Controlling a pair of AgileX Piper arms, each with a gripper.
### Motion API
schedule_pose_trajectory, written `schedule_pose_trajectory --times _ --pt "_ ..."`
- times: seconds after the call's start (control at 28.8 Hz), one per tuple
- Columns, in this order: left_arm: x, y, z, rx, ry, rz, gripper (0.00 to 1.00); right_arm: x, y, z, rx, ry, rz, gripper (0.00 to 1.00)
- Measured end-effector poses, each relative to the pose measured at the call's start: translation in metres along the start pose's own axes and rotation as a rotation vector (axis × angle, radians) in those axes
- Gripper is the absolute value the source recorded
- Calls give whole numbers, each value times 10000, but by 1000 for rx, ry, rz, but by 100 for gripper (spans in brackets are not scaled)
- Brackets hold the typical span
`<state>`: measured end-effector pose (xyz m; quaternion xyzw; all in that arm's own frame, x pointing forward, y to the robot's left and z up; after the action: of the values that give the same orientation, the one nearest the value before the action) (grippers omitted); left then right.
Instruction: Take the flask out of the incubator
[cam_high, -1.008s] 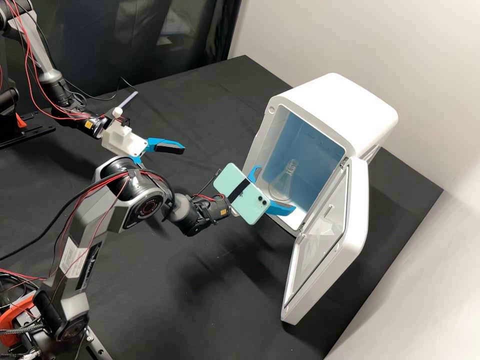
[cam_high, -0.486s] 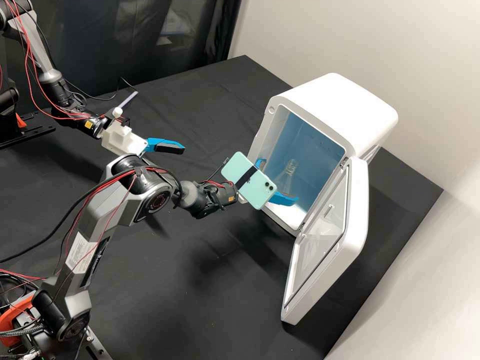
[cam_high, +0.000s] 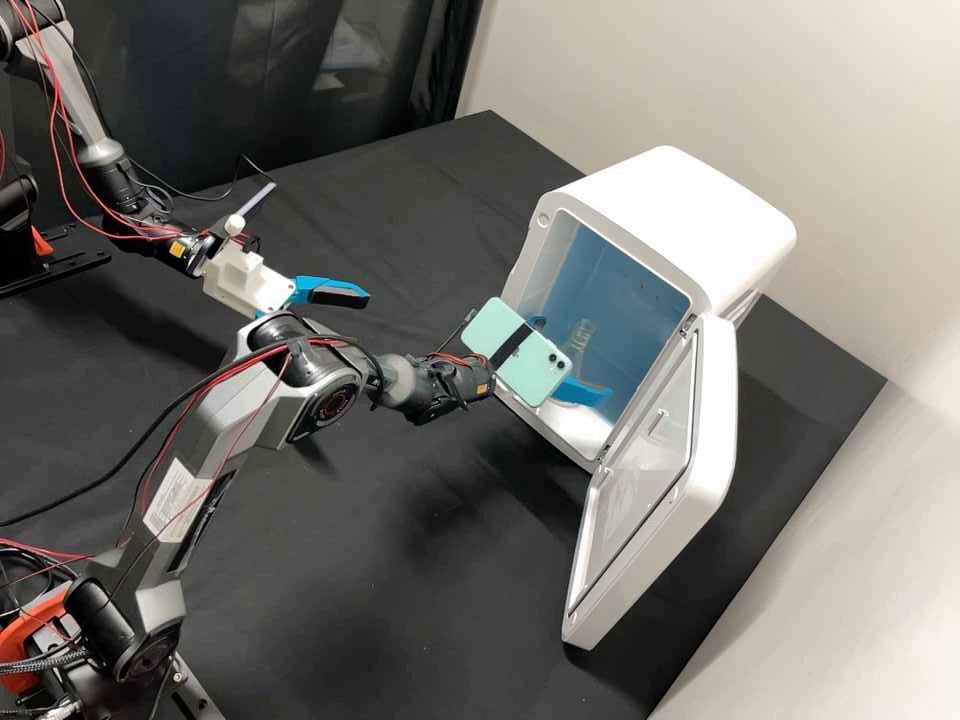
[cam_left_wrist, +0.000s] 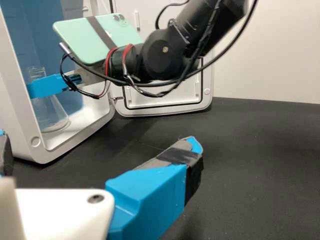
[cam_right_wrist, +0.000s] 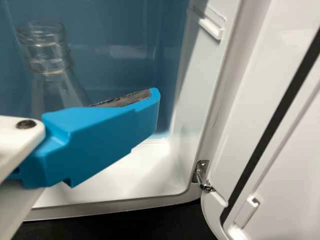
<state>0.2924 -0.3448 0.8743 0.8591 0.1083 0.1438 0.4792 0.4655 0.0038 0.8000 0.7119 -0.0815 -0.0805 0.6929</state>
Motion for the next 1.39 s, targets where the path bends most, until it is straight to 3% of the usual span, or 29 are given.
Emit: schedule_pose_trajectory --times 0.1,0.63,0.73,0.97,1.01,1.39 --pt "0 0 0 0 0 0 100 64 27 -34 16 -6 8 100" --pt "1 -3 16 1 -5 -1 100 388 57 -138 -6 -45 20 100" --pt "0 -3 13 1 -4 -1 100 423 23 -158 -13 -50 18 100" --pt "1 -6 27 1 -9 -2 100 472 -124 -180 -51 -64 -27 100" --pt "1 -5 26 1 -8 -2 100 474 -143 -176 -52 -66 -32 0" --pt "1 -6 28 1 -9 -2 100 508 -199 -178 -61 -65 -40 0"
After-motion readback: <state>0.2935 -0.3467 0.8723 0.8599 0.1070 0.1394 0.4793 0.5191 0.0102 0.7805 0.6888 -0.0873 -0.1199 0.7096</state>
